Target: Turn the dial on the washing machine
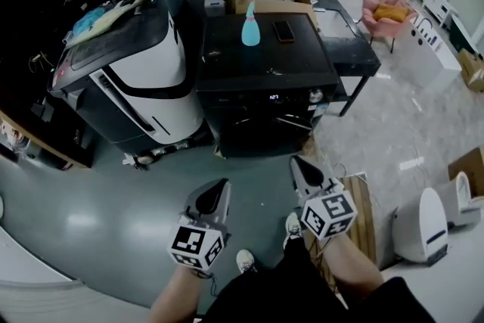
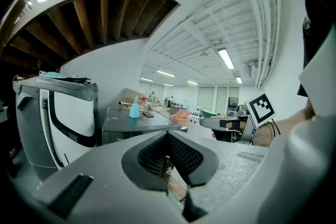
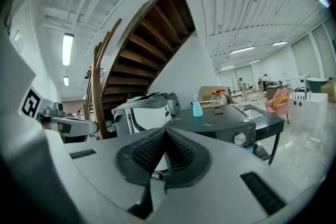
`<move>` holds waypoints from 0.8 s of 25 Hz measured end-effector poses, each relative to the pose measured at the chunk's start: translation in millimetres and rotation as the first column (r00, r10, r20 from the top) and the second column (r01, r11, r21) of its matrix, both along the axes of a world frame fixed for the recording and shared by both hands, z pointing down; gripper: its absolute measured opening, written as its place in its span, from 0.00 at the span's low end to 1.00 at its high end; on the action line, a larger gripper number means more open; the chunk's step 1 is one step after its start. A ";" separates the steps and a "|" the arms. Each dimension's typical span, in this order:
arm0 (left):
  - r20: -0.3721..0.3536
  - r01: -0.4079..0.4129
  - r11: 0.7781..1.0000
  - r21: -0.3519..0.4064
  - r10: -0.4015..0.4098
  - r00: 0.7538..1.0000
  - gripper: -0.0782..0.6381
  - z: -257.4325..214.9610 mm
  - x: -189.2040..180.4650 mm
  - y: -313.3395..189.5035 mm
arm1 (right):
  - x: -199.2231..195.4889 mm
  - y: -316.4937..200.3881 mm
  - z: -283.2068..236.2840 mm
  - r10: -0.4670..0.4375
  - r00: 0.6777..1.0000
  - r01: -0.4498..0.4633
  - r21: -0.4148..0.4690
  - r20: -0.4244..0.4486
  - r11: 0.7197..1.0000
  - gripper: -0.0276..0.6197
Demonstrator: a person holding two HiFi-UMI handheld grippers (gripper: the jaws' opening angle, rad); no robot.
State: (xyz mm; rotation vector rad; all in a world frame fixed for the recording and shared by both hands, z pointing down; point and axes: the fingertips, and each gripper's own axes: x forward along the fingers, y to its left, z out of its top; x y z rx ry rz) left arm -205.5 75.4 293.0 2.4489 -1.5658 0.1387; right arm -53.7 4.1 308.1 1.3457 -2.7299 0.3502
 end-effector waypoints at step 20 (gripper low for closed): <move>-0.036 -0.152 0.988 0.020 0.153 0.988 0.12 -5.2 58.7 95.9 | 55.4 135.4 -29.8 0.126 0.991 -0.123 0.066 -0.049 0.990 0.04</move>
